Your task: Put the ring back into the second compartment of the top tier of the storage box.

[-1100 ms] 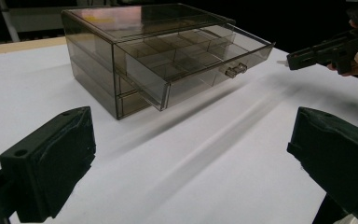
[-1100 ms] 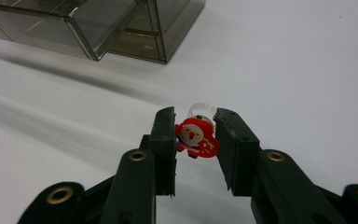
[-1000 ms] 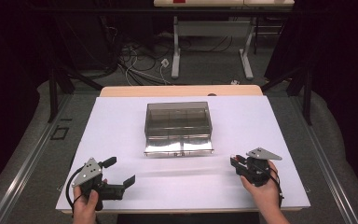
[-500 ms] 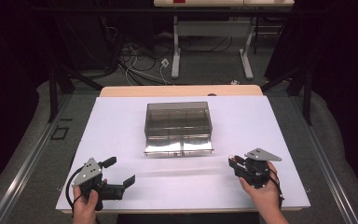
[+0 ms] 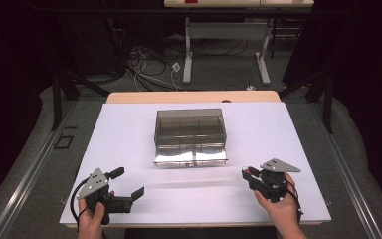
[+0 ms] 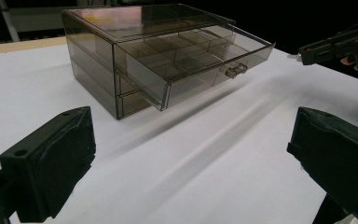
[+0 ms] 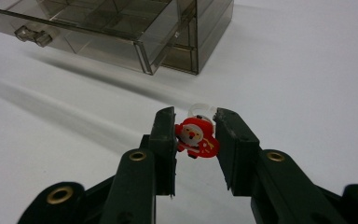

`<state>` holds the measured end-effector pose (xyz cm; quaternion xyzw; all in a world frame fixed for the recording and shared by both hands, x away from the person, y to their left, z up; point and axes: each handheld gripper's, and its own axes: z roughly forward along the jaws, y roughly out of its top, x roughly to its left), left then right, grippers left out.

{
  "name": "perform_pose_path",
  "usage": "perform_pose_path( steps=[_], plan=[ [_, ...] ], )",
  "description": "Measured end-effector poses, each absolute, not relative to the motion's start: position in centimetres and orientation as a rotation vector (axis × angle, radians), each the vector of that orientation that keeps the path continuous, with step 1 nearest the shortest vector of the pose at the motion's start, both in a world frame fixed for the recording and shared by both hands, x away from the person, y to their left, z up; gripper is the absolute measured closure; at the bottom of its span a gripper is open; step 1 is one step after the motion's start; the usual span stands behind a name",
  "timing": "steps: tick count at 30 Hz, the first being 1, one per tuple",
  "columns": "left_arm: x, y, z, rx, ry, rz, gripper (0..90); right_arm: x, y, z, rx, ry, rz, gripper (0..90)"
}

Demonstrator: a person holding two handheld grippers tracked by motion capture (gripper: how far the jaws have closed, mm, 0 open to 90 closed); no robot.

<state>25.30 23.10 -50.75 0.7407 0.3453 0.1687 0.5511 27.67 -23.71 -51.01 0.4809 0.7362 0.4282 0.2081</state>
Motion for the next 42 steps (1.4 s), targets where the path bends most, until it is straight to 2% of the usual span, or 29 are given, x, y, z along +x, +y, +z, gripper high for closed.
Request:
perform_pose_path(
  steps=[10, 22, 42],
  plan=[
    [25.3, 23.0, -50.7, 1.751, 0.823, 0.394, 0.0, 27.0, -23.4, -49.1, 1.331, 2.089, 1.209, 69.0],
    [25.3, 23.1, -50.7, 1.753, 0.818, 0.4, 0.0, 27.8, -23.5, -46.8, 1.312, 2.117, 1.21, 69.1],
    [25.3, 23.1, -50.7, 1.749, 0.817, 0.401, 0.0, 29.5, -20.7, -44.7, 1.228, 2.201, 1.203, 69.1]
  ],
)
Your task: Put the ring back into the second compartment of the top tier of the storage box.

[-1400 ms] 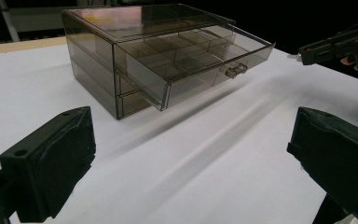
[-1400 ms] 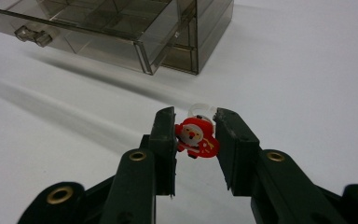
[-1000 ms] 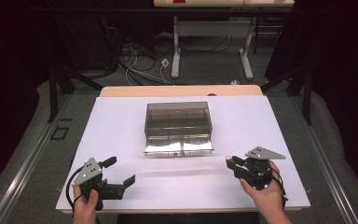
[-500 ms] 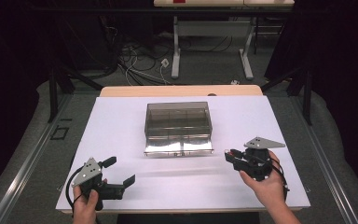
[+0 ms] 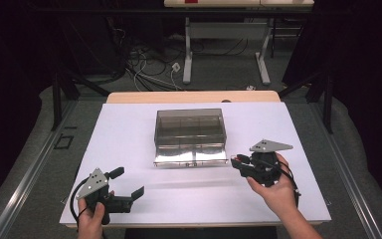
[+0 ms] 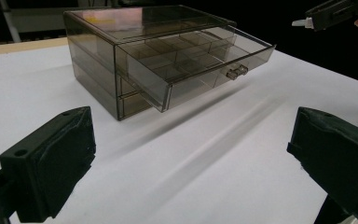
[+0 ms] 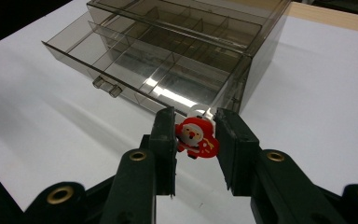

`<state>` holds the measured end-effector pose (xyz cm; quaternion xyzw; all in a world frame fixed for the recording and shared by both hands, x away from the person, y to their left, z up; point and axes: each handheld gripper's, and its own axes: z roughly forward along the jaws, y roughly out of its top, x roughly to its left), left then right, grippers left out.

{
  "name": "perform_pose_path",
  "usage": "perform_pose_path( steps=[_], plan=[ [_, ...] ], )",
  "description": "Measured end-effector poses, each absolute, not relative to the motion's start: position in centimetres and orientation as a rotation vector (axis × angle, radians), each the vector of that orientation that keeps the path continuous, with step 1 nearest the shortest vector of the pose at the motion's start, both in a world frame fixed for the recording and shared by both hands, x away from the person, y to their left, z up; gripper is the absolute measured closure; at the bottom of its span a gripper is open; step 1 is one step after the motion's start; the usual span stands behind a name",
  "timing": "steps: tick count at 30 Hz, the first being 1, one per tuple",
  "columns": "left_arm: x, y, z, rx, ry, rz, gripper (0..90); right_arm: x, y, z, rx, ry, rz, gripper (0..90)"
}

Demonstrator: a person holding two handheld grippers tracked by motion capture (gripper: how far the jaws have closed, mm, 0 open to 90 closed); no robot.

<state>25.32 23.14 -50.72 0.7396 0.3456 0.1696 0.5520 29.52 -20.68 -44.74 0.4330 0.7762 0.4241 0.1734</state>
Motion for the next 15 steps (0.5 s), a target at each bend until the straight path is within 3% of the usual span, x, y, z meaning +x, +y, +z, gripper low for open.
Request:
perform_pose_path(
  steps=[15],
  plan=[
    [25.3, 23.2, -50.7, 1.749, 0.817, 0.401, 0.0, 30.7, -18.5, -44.0, 1.188, 2.247, 1.211, 69.1]
  ],
)
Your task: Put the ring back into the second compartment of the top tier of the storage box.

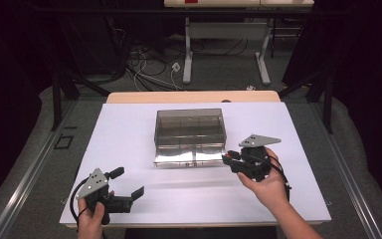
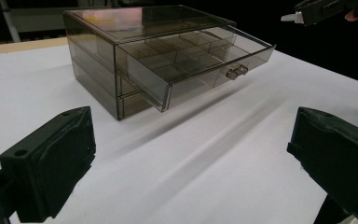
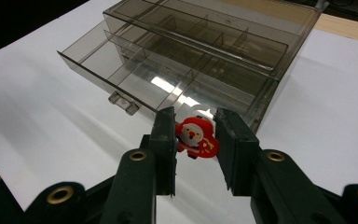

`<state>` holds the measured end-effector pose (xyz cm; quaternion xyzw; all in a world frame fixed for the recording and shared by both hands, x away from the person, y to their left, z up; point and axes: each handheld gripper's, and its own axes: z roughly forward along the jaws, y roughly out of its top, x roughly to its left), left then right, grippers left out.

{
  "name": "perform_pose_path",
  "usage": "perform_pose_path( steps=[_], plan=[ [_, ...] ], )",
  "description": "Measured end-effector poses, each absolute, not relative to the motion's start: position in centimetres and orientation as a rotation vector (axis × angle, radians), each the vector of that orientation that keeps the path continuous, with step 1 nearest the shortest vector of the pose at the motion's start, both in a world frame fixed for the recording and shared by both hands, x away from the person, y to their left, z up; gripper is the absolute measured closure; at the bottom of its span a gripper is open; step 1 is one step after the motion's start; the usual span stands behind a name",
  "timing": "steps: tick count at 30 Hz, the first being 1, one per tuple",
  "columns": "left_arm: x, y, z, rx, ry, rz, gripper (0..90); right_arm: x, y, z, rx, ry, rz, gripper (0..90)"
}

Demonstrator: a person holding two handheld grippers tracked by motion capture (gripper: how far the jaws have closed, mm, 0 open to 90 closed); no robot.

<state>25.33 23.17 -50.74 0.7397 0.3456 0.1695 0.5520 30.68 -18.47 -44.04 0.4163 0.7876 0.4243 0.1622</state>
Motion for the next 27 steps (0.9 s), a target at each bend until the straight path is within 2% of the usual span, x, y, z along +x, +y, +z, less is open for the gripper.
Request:
perform_pose_path(
  steps=[27],
  plan=[
    [25.3, 23.2, -50.7, 1.753, 0.819, 0.399, 0.0, 32.6, -15.3, -42.7, 1.1, 2.279, 1.219, 69.2]
  ],
)
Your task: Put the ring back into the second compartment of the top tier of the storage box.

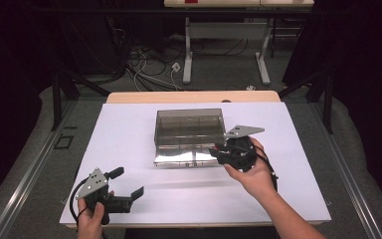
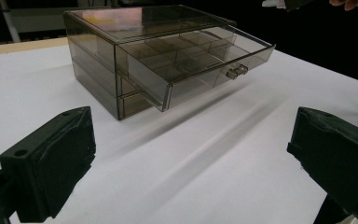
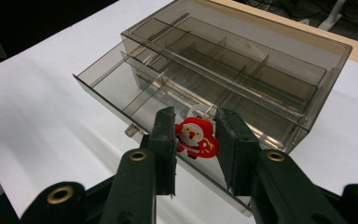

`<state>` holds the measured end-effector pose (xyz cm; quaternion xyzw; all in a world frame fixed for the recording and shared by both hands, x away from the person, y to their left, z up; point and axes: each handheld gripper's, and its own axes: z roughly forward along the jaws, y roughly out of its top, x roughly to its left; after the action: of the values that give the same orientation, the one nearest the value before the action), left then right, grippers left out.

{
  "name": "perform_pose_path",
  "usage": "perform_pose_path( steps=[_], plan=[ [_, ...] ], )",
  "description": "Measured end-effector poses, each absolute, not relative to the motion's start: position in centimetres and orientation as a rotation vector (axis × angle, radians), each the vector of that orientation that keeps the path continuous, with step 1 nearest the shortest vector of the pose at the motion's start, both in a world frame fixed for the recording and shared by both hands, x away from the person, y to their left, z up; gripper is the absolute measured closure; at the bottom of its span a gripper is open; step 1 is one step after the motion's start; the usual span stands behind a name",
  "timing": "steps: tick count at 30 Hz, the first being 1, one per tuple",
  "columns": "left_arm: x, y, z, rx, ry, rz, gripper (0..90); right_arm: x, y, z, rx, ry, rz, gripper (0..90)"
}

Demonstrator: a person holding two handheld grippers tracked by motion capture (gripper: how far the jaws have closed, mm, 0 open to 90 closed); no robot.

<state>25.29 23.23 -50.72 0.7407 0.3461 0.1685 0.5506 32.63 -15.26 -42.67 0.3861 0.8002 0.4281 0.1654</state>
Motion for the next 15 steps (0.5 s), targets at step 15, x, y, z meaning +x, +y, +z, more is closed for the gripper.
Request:
perform_pose_path(
  steps=[15],
  plan=[
    [25.3, 23.2, -50.8, 1.749, 0.819, 0.397, 0.0, 33.5, -13.6, -42.4, 1.091, 2.296, 1.211, 69.2]
  ],
)
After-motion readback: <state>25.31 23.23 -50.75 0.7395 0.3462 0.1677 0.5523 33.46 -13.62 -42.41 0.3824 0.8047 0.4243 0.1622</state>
